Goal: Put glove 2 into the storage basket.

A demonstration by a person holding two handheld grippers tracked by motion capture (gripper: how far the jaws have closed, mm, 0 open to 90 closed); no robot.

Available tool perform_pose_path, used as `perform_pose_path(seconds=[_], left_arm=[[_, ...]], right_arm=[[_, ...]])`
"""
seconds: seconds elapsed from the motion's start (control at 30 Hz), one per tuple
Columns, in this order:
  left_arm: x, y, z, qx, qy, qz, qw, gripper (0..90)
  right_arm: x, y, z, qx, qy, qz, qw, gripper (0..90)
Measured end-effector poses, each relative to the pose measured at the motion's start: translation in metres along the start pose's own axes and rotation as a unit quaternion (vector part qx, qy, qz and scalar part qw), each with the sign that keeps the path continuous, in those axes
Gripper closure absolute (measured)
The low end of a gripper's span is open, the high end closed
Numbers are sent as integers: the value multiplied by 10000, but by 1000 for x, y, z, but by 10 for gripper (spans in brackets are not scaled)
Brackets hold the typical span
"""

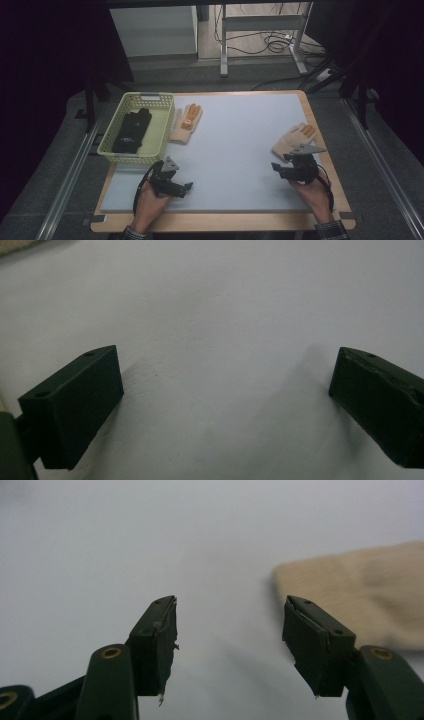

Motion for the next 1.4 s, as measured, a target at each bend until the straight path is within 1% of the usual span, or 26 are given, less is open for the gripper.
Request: perform_pose_path(seconds=[0.13, 0.17, 0.2, 0.23, 0.27, 0.3, 0.33, 0.37, 0.4, 0.43, 0.47, 0.5, 0.53, 0.57, 0.63, 0.7, 0.77, 0.83, 0.9, 0.93, 1.1, 1.2, 1.27, 1.33, 1.37, 1.4], left_arm=[[0, 0, 0, 0, 0, 2, 10000, 10], [0, 0, 0, 0, 0, 2, 10000, 10], [0, 0, 0, 1, 0, 2, 10000, 10], [0, 0, 0, 1, 0, 2, 10000, 10], [0, 0, 0, 0, 0, 0, 10000, 11], [0, 0, 0, 0, 0, 0, 10000, 10], [0, 0, 0, 0, 0, 1, 10000, 10], [0, 0, 0, 1, 0, 1, 10000, 10], [0, 0, 0, 1, -3, -1, 10000, 10], [0, 0, 0, 1, -3, 0, 10000, 10], [0, 0, 0, 0, 0, 0, 10000, 10], [0, 0, 0, 0, 0, 0, 10000, 10], [0, 0, 0, 1, 2, -1, 10000, 10], [0, 0, 0, 1, -4, -4, 10000, 10], [0, 0, 0, 1, -4, -4, 10000, 11], [0, 0, 0, 0, -10, -2, 10000, 10], [0, 0, 0, -1, -6, -3, 10000, 11], [0, 0, 0, -1, -8, -4, 10000, 11], [0, 0, 0, 0, -1, -6, 10000, 11], [0, 0, 0, 1, -2, -6, 10000, 10], [0, 0, 0, 1, -2, -6, 10000, 11], [0, 0, 0, 1, 0, -5, 10000, 11], [0, 0, 0, 1, -4, -3, 10000, 11], [0, 0, 0, 2, -5, -4, 10000, 11], [0, 0, 0, 0, 0, -3, 10000, 10], [0, 0, 0, 0, 0, -3, 10000, 10]], right_arm=[[11, -4, -21, -267, 93, -60, 9996, 389], [11, -4, -21, -267, 93, -60, 9996, 389], [16, -4, -36, -465, 132, -68, 9988, 423], [17, -3, -42, -555, 137, -60, 9983, 475], [18, -1, -48, -621, 136, -50, 9980, 523], [18, -1, -48, -621, 136, -50, 9980, 523], [19, 4, -62, -803, 210, -32, 9965, 577], [19, 4, -62, -803, 210, -32, 9965, 577], [20, 6, -68, -823, 271, -51, 9962, 582], [20, 9, -73, -824, 375, -59, 9959, 574], [21, 18, -81, -854, 445, -5, 9954, 500], [21, 22, -84, -877, 447, 17, 9951, 459], [21, 22, -84, -877, 447, 17, 9951, 459], [20, 32, -91, -943, 530, 75, 9941, 376], [20, 36, -94, -960, 541, 89, 9939, 344], [15, 49, -103, -1001, 622, 163, 9929, 280], [9, 58, -106, -1020, 567, 305, 9927, 284], [7, 61, -106, -1044, 510, 349, 9926, 298], [3, 64, -101, -1126, 236, 347, 9927, 399], [5, 64, -97, -1193, 161, 394, 9919, 485], [8, 62, -88, -1395, 47, 459, 9892, 630], [10, 59, -88, -1341, 67, 407, 9901, 666], [14, 49, -85, -1201, 72, 226, 9925, 761], [15, 46, -83, -1178, 55, 180, 9929, 782], [20, 37, -76, -1049, 31, 25, 9945, 840], [20, 37, -76, -1049, 31, 25, 9945, 840]])
Point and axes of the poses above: each handheld gripper's, and its own axes: y roughly forward along the jaws, x roughly out of its top, z roughly to its left, the point moved 1 cm from there along y, roughly forward along the jaws, and after that the axes turned 7 degrees about -z, right-handed, at the moved point
